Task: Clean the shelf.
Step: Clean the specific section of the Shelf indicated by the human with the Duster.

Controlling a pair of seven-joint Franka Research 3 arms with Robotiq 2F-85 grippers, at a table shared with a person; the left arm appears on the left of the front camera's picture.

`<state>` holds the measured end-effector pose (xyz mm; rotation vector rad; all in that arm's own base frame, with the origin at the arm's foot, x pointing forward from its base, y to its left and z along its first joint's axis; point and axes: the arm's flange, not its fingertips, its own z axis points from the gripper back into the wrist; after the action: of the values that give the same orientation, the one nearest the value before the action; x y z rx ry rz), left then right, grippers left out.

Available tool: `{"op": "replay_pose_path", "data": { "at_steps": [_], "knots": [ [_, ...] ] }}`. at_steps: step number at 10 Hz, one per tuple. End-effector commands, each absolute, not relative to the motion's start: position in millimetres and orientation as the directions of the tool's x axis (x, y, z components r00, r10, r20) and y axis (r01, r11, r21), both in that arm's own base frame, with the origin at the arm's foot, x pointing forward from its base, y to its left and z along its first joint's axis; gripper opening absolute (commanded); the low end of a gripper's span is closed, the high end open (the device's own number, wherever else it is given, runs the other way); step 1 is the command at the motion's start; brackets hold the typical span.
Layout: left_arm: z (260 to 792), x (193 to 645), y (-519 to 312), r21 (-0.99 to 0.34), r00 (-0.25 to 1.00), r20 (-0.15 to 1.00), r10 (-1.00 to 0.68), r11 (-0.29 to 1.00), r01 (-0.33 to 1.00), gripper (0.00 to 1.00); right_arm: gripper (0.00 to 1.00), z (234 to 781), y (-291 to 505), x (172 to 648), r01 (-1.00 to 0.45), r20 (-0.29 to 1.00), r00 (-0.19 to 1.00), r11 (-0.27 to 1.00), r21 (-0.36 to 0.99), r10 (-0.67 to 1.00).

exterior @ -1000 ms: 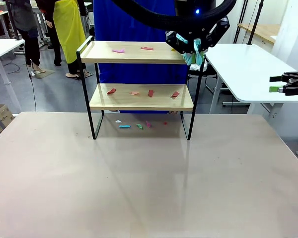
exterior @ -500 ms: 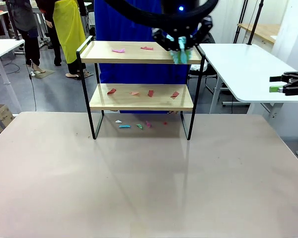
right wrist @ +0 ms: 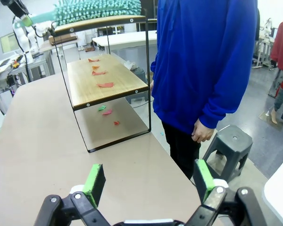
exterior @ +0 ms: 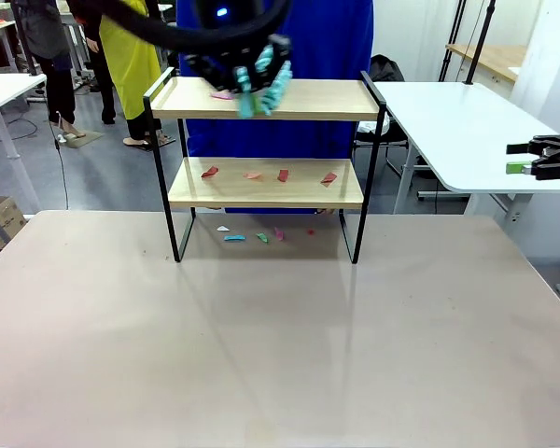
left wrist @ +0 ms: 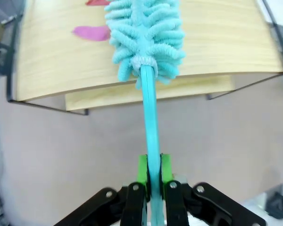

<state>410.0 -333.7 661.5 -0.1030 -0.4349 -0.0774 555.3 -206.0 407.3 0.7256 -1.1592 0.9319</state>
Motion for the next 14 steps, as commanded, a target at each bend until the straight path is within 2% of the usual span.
{"op": "replay_pose_path", "data": {
  "at_steps": [1,4,6,7,8,9,11,12,14],
  "knots": [
    [644,396,-282,-0.011,0.912,0.406,-0.062,0.997,0.073,0.13,1.00,413,-201,554,-0.887,0.959,0.145,0.462,0.016,0.244],
    [667,386,-219,0.034,0.879,0.478,0.007,0.999,-0.026,0.13,1.00,413,-201,554,-0.887,0.959,0.145,0.462,0.016,0.244],
    [683,380,-208,0.059,0.838,0.545,0.024,0.996,-0.067,0.13,1.00,413,-201,554,-0.887,0.959,0.145,0.462,0.016,0.244],
    [691,380,-210,0.020,0.816,0.576,0.034,0.998,-0.056,0.13,1.00,413,-201,554,-0.887,0.959,0.145,0.462,0.016,0.244],
    [694,372,-217,-0.052,0.811,0.585,0.016,0.998,0.018,0.13,1.00,413,-201,554,-0.887,0.959,0.145,0.462,0.016,0.244],
    [693,380,-211,0.020,0.848,0.529,0.029,0.999,-0.046,0.13,1.00,413,-201,554,-0.887,0.959,0.145,0.462,0.016,0.244],
    [693,380,-211,0.020,0.848,0.529,0.029,0.999,-0.046,0.13,1.00,413,-201,554,-0.887,0.959,0.145,0.462,0.016,0.244],
    [696,379,-215,0.002,0.839,0.543,0.030,0.999,-0.037,0.13,1.00,413,-201,554,-0.887,0.959,0.145,0.462,0.016,0.244],
    [718,357,-200,-0.121,0.834,0.548,-0.058,0.982,0.147,0.13,1.00,413,-201,554,-0.887,0.959,0.145,0.462,0.016,0.244]
  ]
}}
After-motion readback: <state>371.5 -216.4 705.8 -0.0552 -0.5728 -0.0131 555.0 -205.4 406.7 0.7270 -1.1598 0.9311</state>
